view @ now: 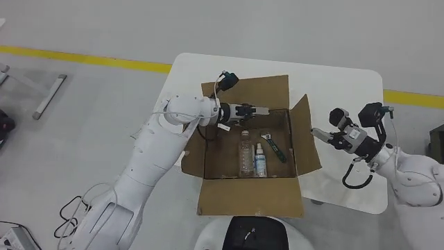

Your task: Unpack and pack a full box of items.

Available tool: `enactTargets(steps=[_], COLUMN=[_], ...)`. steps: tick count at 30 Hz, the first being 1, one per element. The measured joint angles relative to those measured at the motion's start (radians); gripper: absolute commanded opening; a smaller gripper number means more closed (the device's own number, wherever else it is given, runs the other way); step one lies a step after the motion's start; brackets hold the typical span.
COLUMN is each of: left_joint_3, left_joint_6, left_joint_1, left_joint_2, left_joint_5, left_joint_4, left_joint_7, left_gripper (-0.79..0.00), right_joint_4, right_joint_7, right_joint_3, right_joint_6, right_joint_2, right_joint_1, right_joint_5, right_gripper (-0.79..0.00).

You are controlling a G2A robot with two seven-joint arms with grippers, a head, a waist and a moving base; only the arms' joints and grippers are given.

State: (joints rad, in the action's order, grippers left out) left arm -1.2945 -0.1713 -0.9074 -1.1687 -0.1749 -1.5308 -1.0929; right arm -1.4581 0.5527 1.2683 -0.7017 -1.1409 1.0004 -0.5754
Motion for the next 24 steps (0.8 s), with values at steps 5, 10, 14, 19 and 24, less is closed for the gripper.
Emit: enactTargets(steps=[5, 10, 14, 19, 24], left_joint_3=[-0.015, -0.013, -0.005, -0.004, 0.005], left_joint_6=[0.001, 0.005, 0.008, 0.03, 0.041], left_joint_1=[-0.01, -0.011, -0.007, 0.001, 0.011], left_joint_2=[0.008, 0.012, 0.014, 0.014, 0.018], left_joint_5=[-0.005, 0.006, 0.011, 0.066, 0.058], left_joint_4=[-0.007, -0.006, -0.001, 0.016, 0.025], left_joint_7=[0.003, 0.008, 0.014, 0.011, 0.012], left_gripper=[0.0, 0.0, 0.0, 0.0, 0.0], right_joint_4=[0.001, 0.021, 0.033, 0.048, 0.075], right_joint_7=[0.017, 0.06, 0.073, 0.078, 0.066], right_joint_3=[-0.042, -0.053, -0.041, -0.023, -0.03], right_joint_6=[0.018, 0.059, 0.084, 0.139, 0.126], right_joint_2=[-0.004, -0.003, 0.002, 0.007, 0.005], right_joint_1=[-0.022, -0.034, -0.029, -0.011, -0.019], right_joint_5=[-0.009, 0.002, 0.011, 0.033, 0.084], right_gripper=[-0.129, -0.548, -0.785, -0.785, -0.785])
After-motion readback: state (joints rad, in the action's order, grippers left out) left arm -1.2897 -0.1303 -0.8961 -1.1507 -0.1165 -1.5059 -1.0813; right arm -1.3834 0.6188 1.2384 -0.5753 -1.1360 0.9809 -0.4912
